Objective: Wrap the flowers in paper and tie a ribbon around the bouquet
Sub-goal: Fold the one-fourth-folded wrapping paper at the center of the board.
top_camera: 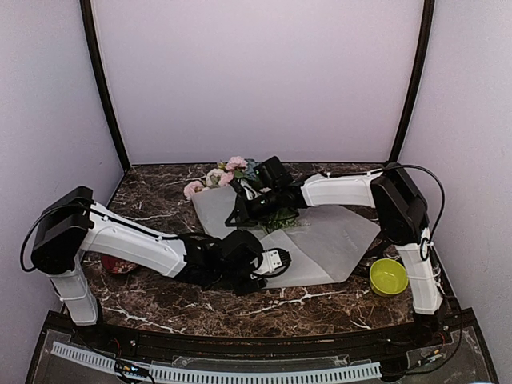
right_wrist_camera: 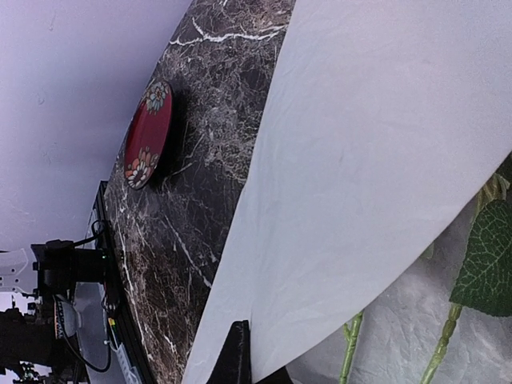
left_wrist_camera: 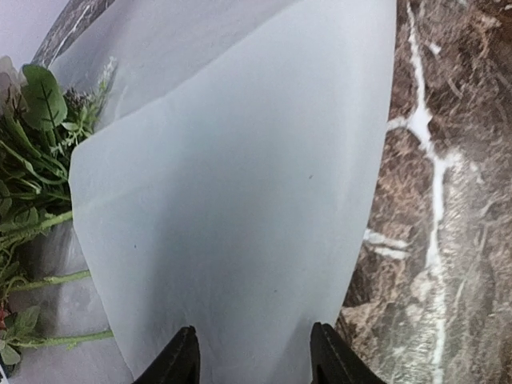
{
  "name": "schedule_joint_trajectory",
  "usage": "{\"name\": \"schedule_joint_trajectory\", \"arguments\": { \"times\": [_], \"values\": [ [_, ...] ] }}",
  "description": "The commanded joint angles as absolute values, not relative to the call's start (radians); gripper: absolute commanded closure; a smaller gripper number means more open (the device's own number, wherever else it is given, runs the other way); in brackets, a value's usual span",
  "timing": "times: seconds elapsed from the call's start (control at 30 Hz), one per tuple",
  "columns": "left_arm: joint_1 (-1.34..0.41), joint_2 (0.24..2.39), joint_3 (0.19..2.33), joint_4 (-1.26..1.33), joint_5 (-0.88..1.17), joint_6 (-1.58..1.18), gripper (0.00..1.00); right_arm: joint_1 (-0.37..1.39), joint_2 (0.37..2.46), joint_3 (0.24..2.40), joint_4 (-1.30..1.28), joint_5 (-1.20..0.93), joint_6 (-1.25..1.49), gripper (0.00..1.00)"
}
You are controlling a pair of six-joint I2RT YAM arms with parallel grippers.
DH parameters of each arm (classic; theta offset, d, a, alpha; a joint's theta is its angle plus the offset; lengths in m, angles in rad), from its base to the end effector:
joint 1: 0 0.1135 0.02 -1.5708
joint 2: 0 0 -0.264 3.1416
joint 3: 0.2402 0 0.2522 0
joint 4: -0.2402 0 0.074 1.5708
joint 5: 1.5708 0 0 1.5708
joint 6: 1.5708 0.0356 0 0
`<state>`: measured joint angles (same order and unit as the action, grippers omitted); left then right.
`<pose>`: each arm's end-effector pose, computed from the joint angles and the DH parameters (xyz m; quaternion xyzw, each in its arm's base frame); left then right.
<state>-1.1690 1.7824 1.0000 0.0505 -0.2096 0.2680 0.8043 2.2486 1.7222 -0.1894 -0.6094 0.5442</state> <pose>0.1525 -0.3399 0.1687 0.5658 0.7118 -0.0903 0.4062 0.3358 0.3782 0.1802 -0.2359 0.8446 0.4602 0.1385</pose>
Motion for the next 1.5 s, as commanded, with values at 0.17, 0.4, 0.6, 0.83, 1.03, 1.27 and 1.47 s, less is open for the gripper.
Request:
{"name": "schedule_joint_trajectory", "arguments": {
  "times": [0.17,0.4,0.6,0.83,1.03,1.27,1.47],
  "values": [
    [-1.161,1.88,1.061,-0.06,-0.25,0.282,0.53,0.801,2.199,1.77,-0.265,-0.59,0.461,1.0],
    [-1.161,1.872,1.028,-0.089,-0.191,0.264,0.53,0.774,2.128,1.746,-0.294,-0.518,0.44,1.0],
    [-1.161,1.863,1.017,-0.089,-0.162,0.257,0.53,0.749,2.09,1.712,-0.32,-0.484,0.421,1.0],
    [-1.161,1.855,1.017,-0.086,-0.149,0.252,0.53,0.71,2.063,1.599,-0.276,-0.474,0.432,1.0],
    [-1.163,1.799,1.024,-0.062,-0.106,0.246,0.52,0.691,2.114,1.56,-0.254,-0.461,0.402,1.0],
    [-1.163,1.607,0.957,0.03,-0.011,0.259,0.46,0.678,2.16,1.565,-0.244,-0.451,0.388,1.0],
    [-1.148,1.47,0.859,0.084,-0.05,0.248,0.45,0.678,2.174,1.569,-0.242,-0.451,0.387,1.0]
  ]
}}
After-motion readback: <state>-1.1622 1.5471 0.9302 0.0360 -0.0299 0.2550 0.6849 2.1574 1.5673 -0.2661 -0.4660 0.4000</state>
